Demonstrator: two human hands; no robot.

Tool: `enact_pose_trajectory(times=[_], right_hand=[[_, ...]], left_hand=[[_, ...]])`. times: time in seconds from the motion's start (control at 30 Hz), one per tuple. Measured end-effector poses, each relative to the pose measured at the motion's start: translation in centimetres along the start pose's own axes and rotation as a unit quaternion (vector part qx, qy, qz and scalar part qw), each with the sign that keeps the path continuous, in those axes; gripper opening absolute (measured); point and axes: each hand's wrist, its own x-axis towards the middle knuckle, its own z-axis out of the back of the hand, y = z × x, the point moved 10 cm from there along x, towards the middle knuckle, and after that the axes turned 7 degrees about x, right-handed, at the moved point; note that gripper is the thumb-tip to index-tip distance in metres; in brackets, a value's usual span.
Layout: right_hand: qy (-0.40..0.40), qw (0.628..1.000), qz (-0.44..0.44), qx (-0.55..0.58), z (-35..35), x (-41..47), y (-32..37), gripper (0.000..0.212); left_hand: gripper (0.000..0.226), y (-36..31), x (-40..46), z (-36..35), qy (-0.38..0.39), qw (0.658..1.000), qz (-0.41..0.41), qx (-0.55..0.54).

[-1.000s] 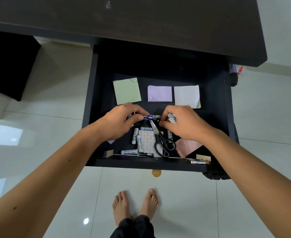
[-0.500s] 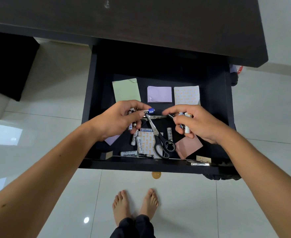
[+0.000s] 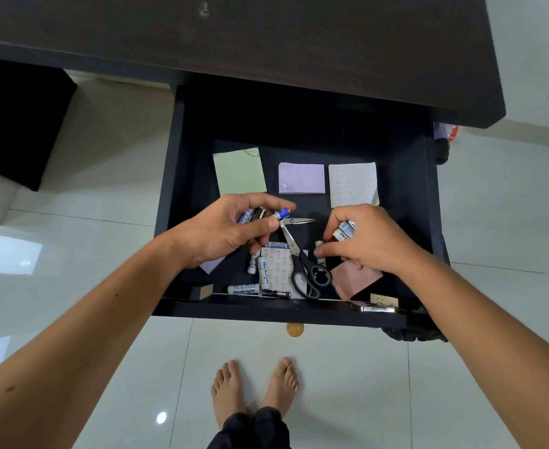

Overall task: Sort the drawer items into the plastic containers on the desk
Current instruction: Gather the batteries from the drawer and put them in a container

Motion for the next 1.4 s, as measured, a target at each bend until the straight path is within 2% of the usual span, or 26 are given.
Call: enact_pose_trajectory(times=[0.17, 0.27, 0.4, 0.5, 0.6, 0.67, 0.8, 0.9, 1.07, 1.3, 1.4], right_hand=[[-0.018, 0.998, -0.010, -0.052, -0.2, 0.9, -0.5, 0.033], [-0.015, 0.998, 0.006, -0.057, -0.5, 0.9, -0.2, 0.028], [-0.005, 0.999, 0.007, 0.048, -0.4, 0.6, 0.1, 0.028], [-0.001, 0.992, -0.021, 0.128, 0.3, 0.7, -0.6, 0.027], [0.022, 0.972, -0.041, 0.229, 0.4, 0.4, -0.6, 0.024], [0.051, 0.952, -0.050, 0.299, -0.2, 0.1, 0.0, 0.023], [0.066, 0.941, -0.065, 0.325, -0.6, -0.1, -0.2, 0.017], [0.073, 0.938, -0.066, 0.332, -0.7, 0.0, -0.3, 0.009], [0.096, 0.943, -0.044, 0.317, -1.1, 0.3, -0.2, 0.010], [0.110, 0.951, -0.031, 0.287, -1.6, -0.1, 0.5, 0.013], [0.114, 0.964, -0.004, 0.242, -1.9, 0.0, 1.3, 0.014]], left_hand=[[0.022, 0.8, 0.4, 0.3, -0.026, 0.999, 0.008, 0.016], [0.021, 1.2, 0.5, 0.8, -0.054, 0.997, 0.007, 0.047], [0.029, 0.8, 0.5, 1.2, -0.080, 0.984, -0.013, 0.159], [0.024, 0.1, 0.5, 1.0, -0.084, 0.962, -0.045, 0.255], [0.008, 0.5, 0.9, 0.8, -0.066, 0.954, -0.037, 0.289], [0.012, 0.9, 1.5, 0.7, -0.055, 0.945, -0.028, 0.320], [0.028, 1.3, 2.0, -0.3, -0.032, 0.923, -0.009, 0.384], [0.032, 0.9, 2.2, -0.8, -0.034, 0.902, -0.019, 0.429], [0.026, 0.7, 2.4, -0.9, -0.034, 0.903, -0.016, 0.428], [0.017, 1.2, 1.9, -0.3, -0.035, 0.938, -0.011, 0.344], [0.015, 0.1, 1.0, 0.7, -0.064, 0.956, -0.020, 0.284]])
